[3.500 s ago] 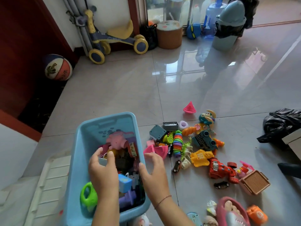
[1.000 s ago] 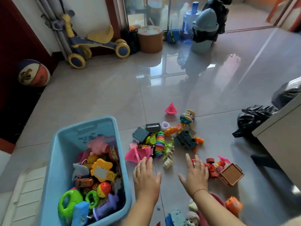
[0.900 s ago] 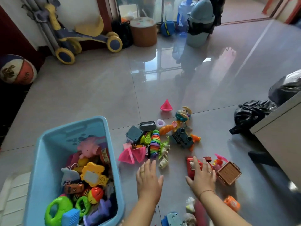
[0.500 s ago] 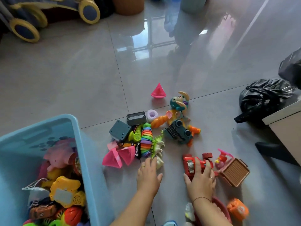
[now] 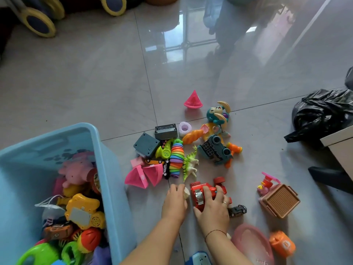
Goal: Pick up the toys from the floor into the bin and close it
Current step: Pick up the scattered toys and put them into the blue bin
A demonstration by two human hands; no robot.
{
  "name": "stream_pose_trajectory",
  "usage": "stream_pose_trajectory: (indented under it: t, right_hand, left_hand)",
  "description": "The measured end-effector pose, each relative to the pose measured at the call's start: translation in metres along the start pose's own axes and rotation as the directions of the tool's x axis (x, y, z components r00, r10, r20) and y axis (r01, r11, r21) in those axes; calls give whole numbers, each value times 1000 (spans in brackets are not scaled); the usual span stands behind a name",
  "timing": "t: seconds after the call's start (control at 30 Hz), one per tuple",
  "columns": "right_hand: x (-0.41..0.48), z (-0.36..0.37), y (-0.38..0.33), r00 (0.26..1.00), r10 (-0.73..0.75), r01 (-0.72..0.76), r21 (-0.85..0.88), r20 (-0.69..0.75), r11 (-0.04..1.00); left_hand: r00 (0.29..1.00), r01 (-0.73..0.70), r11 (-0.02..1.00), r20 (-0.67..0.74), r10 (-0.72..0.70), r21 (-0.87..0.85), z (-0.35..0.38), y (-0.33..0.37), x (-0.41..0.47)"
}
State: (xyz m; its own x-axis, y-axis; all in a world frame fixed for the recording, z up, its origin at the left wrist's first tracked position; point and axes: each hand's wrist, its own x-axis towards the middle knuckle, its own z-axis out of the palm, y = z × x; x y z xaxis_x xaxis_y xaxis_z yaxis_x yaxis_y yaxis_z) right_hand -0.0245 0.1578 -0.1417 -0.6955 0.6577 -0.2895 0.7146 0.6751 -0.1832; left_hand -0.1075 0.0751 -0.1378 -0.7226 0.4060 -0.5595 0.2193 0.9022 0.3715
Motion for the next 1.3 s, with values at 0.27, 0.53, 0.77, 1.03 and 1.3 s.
stream_pose_trajectory:
  t: [0.27, 0.53, 0.77, 1.03, 1.3]
  right_hand:
    - [-32, -18, -9, 996, -27, 37, 119, -81, 992]
    - [-70, -97, -104, 879, -267, 419, 373, -395, 828]
    - [-123, -122, -223, 644, -609, 763, 332, -464, 554]
    - [-77, -102, -284, 590, -762, 806, 134, -267, 577]
    - [-64, -78, -236, 716, -648, 679, 42, -260, 733]
  left_hand:
    - [957, -98, 955, -291, 13, -278, -37, -9, -59]
    - [608, -279, 878, -780, -151, -388, -147, -52, -134]
    - [376, 61, 814, -743, -555, -577, -215, -169, -160]
    - [479, 88, 823, -700, -529, -562, -252, -220, -148]
    - [557, 128, 788, -614, -559, -602, -217, -209, -134]
